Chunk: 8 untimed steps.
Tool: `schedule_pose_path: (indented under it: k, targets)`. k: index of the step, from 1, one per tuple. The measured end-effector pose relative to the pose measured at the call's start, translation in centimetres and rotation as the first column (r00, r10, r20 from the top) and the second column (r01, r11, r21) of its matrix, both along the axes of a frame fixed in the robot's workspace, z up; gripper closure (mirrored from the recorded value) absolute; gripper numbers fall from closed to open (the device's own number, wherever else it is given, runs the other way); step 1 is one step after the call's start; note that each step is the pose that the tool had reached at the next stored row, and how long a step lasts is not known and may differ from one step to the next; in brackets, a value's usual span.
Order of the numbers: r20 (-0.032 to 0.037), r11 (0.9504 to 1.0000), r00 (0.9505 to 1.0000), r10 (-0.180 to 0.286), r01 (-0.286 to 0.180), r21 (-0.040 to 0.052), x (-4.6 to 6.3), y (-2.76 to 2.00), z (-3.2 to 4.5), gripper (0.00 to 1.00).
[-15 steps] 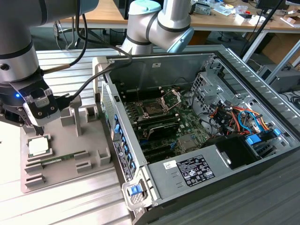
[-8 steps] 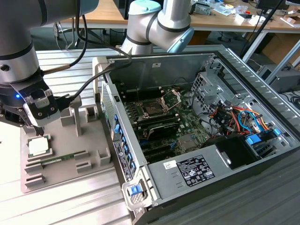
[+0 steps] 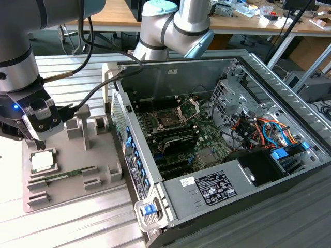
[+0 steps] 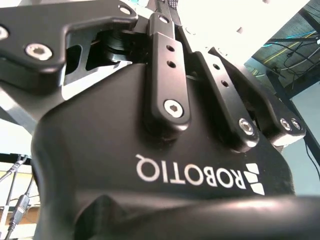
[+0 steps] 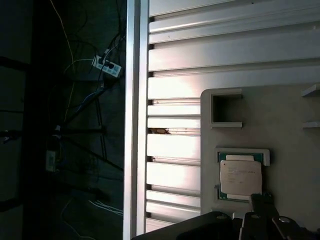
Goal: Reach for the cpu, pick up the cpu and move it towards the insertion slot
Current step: 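Pick up the cpu and move it towards the insertion slot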
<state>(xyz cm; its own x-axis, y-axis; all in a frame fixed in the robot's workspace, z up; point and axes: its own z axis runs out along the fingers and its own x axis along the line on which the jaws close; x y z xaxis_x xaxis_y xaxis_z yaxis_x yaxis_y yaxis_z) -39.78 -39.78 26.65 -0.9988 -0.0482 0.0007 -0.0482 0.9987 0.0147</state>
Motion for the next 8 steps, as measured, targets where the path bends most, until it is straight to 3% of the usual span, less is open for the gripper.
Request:
schedule_pose_path:
  k: [4,8]
  targets:
    - [-0.0001,1.0000,1.0000,0.006,-0.006,0.0063,-0.02,0.01,-0.02,0.90]
    - [-0.0001,0.9998,0.9999,0.017,-0.017,0.0069,-0.02,0.00,-0.06,0.90]
